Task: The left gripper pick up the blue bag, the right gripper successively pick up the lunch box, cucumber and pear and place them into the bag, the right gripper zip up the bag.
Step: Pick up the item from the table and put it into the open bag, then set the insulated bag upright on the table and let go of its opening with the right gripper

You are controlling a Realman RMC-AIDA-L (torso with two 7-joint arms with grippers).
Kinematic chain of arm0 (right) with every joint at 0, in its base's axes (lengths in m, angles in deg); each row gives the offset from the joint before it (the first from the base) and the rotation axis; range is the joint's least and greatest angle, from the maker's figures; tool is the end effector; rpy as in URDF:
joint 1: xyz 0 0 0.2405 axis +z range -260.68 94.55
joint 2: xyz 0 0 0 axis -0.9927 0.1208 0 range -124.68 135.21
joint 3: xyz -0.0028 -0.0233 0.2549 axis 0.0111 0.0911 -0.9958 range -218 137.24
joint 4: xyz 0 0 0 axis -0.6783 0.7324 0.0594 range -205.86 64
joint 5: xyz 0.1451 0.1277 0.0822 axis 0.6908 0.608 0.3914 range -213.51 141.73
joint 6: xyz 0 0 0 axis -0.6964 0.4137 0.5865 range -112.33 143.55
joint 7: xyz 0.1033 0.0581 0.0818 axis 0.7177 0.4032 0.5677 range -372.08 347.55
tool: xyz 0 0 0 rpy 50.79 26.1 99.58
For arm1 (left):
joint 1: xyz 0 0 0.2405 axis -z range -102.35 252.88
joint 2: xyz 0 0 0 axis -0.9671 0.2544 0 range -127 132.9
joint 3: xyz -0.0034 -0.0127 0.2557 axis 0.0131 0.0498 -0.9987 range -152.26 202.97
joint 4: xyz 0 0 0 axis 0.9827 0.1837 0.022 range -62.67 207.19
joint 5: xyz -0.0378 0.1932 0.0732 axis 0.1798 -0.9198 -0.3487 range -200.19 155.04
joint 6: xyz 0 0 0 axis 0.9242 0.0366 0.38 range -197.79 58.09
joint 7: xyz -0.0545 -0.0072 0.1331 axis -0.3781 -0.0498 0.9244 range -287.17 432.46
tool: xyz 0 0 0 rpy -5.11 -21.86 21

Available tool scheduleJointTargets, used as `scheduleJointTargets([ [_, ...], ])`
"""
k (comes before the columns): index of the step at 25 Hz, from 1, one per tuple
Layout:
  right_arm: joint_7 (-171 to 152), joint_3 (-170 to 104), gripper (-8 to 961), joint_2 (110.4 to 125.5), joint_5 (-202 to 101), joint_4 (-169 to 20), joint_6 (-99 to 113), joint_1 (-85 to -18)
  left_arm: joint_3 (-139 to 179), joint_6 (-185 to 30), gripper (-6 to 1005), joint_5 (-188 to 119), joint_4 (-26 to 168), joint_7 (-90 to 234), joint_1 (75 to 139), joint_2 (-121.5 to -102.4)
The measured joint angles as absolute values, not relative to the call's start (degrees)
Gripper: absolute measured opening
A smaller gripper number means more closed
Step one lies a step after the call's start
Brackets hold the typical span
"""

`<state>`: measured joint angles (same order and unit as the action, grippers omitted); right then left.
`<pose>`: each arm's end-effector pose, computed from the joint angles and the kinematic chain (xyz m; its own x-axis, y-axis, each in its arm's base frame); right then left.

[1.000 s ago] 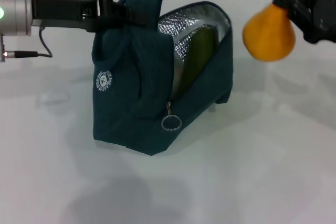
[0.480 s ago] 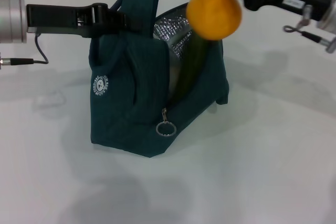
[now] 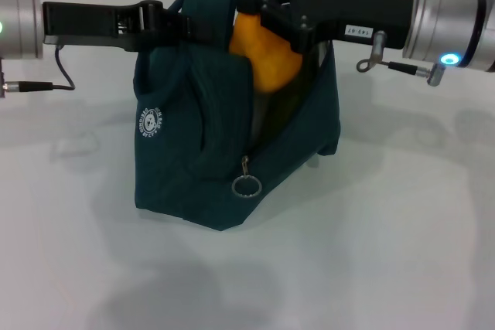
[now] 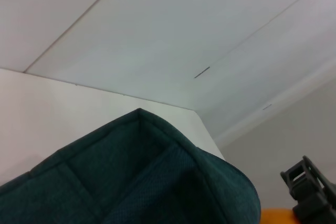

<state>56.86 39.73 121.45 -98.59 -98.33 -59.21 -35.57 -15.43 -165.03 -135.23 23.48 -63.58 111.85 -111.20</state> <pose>0.1038 0.3932 -0.0395 0.6998 -0.0479 -0.7127 -0.1859 -0.9756 -0.1170 -0.2093 0.3712 0.0640 0.3412 0.8237 0.4530 0.8510 -0.4753 0.2233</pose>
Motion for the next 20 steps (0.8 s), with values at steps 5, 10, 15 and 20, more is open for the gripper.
scheduleJointTargets([
  [5,57.24,42.70,38,121.45,-96.51,-97.87,-59.13,-36.04,-15.41,-164.97,39,-135.23,23.48,-63.58,111.92,-111.19],
  [10,58.19,43.78,56,121.45,-95.10,-98.76,-59.64,-37.88,-15.33,-164.86,40,-135.20,23.48,-63.59,111.84,-111.10],
  [15,58.71,43.43,161,121.31,-92.55,-99.86,-60.02,-40.25,-15.34,-164.85,40,-135.18,23.48,-63.71,111.95,-111.08],
  [20,61.84,42.66,352,120.73,-86.49,-100.63,-59.56,-44.09,-15.33,-164.85,39,-135.14,23.41,-63.76,111.74,-111.04],
])
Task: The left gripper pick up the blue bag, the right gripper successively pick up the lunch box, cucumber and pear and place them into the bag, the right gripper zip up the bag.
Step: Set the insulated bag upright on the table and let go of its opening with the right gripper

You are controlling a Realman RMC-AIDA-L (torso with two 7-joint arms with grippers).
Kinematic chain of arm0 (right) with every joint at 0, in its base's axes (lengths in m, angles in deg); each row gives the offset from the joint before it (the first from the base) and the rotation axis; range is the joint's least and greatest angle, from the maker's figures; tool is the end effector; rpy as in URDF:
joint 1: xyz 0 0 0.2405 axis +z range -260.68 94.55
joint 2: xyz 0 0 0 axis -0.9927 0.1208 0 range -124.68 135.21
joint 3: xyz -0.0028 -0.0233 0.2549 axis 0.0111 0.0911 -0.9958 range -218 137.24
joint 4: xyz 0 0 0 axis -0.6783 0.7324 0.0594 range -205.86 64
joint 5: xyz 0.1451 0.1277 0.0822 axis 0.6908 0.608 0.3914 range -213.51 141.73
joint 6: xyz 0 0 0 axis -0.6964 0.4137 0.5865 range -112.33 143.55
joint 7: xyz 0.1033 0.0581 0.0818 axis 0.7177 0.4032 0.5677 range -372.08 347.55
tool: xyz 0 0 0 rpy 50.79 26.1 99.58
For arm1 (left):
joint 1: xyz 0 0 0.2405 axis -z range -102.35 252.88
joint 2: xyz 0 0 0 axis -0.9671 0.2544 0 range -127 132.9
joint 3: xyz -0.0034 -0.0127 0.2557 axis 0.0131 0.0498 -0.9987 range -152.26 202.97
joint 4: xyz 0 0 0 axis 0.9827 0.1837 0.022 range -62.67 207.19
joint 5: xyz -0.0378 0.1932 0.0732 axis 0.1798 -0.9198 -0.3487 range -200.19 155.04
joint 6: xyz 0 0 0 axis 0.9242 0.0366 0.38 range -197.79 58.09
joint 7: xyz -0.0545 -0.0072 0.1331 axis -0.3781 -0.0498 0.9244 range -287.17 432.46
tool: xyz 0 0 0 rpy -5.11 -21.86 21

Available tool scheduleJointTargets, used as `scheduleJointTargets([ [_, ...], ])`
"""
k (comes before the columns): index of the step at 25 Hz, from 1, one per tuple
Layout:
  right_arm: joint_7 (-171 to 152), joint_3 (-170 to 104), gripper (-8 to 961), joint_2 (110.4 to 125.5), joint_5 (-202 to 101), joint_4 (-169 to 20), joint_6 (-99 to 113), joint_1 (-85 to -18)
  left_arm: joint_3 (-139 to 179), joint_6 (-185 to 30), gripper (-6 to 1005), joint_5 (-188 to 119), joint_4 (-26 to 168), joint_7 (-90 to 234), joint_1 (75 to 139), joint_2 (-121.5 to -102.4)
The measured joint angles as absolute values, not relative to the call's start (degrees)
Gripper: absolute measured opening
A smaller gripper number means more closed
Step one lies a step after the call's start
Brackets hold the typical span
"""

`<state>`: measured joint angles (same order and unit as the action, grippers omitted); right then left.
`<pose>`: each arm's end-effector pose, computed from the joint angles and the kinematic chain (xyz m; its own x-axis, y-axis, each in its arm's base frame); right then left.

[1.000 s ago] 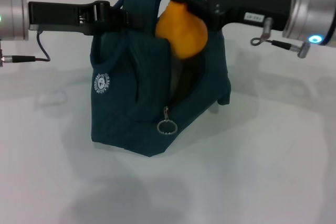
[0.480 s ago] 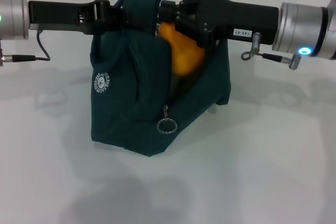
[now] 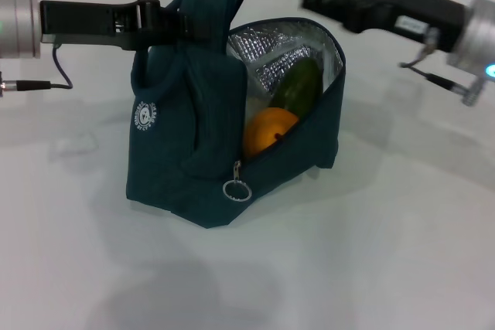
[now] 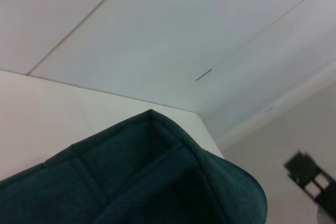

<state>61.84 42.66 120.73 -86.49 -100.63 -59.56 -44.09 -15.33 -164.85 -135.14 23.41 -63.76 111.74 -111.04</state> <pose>0.1394 0.3836 -0.0176 0.5312 -0.1896 -0.8258 -0.3992 -0.9157 -0.0466 -0.2103 0.3717 0.0657 0.3365 0.8230 0.4577 0.8538 -0.4717 0.2204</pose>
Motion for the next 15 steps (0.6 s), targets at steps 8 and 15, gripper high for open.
scheduleJointTargets([
  [8,79.60,36.71,625,120.02,-85.12,-98.08,-58.64,-52.64,-15.34,-164.91,39,-135.14,23.45,-63.71,111.94,-110.95],
  [15,90.11,37.15,649,119.89,-85.49,-89.49,-58.58,-52.92,-15.39,-164.95,39,-135.14,23.48,-63.63,112.12,-111.14],
])
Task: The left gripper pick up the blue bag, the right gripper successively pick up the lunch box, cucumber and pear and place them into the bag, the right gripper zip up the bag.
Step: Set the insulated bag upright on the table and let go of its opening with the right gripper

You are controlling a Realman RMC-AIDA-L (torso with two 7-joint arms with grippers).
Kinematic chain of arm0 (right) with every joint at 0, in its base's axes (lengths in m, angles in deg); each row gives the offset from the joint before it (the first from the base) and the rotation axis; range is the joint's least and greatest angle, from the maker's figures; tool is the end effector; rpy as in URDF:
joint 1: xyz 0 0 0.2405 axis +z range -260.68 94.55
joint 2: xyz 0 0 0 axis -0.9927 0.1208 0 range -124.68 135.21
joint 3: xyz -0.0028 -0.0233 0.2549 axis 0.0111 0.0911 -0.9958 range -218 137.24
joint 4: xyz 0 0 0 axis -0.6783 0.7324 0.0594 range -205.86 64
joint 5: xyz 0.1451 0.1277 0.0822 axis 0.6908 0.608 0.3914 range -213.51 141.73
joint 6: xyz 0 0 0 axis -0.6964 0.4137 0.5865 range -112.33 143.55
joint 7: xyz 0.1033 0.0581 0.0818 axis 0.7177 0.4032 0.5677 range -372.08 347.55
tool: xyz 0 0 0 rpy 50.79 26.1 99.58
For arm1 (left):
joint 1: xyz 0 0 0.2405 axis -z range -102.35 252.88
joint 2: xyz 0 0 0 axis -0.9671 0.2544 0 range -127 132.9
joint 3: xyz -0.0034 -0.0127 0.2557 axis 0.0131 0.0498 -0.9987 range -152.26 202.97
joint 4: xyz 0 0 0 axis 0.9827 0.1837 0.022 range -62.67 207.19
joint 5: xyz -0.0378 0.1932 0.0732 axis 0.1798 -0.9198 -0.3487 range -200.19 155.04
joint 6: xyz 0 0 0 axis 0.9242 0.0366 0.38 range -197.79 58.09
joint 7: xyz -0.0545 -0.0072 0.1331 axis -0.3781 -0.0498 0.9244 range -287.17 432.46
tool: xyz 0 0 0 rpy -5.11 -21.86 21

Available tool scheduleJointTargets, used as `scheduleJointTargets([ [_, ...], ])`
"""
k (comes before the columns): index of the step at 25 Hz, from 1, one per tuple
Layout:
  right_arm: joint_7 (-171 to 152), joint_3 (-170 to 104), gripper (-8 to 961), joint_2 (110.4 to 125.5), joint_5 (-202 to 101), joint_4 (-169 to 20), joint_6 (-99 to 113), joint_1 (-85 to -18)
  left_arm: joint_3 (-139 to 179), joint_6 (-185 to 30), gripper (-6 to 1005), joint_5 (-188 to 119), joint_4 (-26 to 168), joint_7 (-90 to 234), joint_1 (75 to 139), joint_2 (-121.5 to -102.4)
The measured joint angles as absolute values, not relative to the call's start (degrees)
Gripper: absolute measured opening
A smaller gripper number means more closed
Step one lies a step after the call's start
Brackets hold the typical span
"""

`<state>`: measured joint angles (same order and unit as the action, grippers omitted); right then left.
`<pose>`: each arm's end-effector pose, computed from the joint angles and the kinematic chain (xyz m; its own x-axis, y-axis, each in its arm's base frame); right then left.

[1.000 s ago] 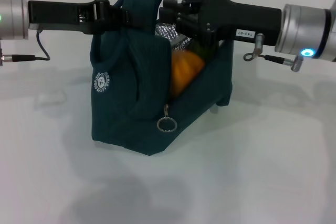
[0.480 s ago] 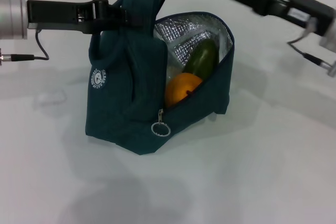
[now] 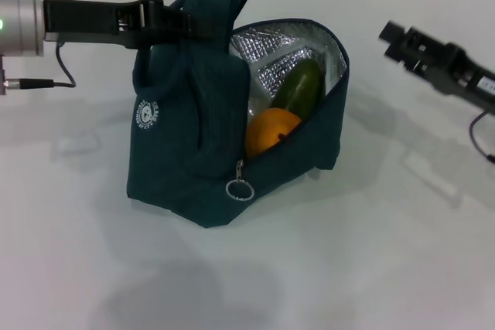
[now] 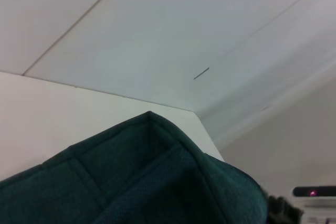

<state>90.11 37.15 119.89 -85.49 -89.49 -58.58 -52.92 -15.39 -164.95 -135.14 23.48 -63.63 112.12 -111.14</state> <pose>0.2482 0.3561 -0.0142 0.0143 -0.6522 -0.7579 -0.8216 -0.4396 0.3628 -0.2076 0.3726 0.0646 0.3435 0.8213 0.4554 0.8492 -0.4787 0.2228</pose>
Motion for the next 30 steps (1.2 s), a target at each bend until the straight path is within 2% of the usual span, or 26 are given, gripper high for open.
scheduleJointTargets([
  [8,94.93,42.53,647,121.20,-86.60,-87.51,-58.40,-49.70,-15.66,-164.87,39,-135.15,23.48,-63.59,112.69,-111.41],
  [30,101.46,47.45,640,121.07,-86.75,-87.27,-58.87,-49.12,-15.95,-164.86,40,-135.16,23.48,-63.34,112.79,-111.82],
])
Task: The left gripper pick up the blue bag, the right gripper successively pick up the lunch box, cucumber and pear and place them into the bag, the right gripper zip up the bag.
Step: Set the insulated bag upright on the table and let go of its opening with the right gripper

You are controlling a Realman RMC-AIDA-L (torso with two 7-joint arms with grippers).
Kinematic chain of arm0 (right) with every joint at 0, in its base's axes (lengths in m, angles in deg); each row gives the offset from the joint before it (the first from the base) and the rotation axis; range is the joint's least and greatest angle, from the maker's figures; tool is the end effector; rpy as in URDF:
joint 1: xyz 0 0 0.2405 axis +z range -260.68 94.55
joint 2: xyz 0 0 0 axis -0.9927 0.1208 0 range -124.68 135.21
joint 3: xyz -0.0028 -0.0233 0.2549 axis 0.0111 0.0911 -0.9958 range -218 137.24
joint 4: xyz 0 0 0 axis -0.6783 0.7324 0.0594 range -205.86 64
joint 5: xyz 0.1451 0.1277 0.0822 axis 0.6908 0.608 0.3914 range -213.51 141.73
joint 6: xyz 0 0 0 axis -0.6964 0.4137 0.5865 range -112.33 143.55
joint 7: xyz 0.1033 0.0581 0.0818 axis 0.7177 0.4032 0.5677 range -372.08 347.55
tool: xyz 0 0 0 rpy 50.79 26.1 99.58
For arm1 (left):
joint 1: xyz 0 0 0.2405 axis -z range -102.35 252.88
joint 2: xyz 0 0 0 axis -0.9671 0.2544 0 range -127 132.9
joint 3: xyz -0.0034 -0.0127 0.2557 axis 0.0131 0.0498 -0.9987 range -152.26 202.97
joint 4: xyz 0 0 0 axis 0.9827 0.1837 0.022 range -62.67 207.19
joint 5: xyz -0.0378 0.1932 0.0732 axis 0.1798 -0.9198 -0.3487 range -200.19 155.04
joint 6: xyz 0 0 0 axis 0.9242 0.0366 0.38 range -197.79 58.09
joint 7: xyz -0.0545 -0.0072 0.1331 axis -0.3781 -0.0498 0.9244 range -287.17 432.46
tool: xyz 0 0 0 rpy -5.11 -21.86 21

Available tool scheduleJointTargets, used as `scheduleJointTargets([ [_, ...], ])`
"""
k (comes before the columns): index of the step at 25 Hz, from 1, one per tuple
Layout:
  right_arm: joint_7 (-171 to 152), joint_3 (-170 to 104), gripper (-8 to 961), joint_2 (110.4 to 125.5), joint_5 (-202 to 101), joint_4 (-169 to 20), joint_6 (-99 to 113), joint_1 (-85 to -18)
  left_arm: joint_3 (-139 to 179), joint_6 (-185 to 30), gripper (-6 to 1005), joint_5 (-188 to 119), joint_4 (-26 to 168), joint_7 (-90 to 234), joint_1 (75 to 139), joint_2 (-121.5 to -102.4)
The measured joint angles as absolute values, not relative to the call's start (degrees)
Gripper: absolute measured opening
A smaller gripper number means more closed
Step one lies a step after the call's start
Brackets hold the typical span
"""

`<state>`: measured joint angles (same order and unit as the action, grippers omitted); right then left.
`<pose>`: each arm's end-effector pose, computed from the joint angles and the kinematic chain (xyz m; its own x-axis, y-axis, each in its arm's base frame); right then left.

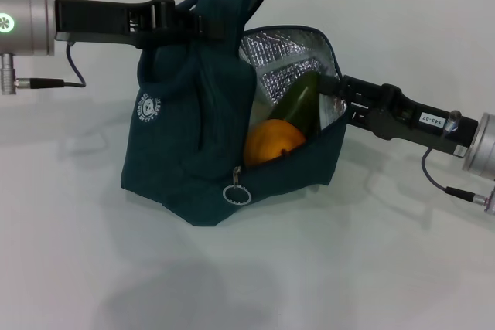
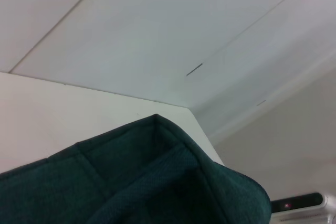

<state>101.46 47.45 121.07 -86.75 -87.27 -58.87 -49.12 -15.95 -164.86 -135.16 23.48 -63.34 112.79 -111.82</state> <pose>0.2261 0.3424 -0.0557 -0.0009 -0.8439 -0.5365 -0.8145 -0.3106 0.4899 -0.2011 0.3734 0.0585 0.3585 0.8195 0.4470 0.8394 -0.4925 0.2297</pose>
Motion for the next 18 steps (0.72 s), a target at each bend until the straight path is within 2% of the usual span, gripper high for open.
scheduleJointTargets([
  [2,101.11,47.58,636,120.95,-86.77,-87.27,-58.76,-49.25,-15.95,-164.94,40,-135.16,23.48,-63.32,112.79,-111.83],
  [8,98.27,47.19,491,120.74,-86.87,-88.47,-59.74,-50.17,-15.96,-165.17,39,-135.16,23.48,-63.32,112.71,-111.91],
  [13,97.23,47.05,244,120.74,-86.76,-88.71,-61.05,-50.18,-15.96,-166.07,39,-135.16,23.48,-63.33,112.73,-112.00],
  [18,94.20,46.84,80,120.15,-86.79,-90.26,-62.85,-50.07,-15.95,-167.19,39,-135.16,23.47,-63.68,112.76,-112.01],
])
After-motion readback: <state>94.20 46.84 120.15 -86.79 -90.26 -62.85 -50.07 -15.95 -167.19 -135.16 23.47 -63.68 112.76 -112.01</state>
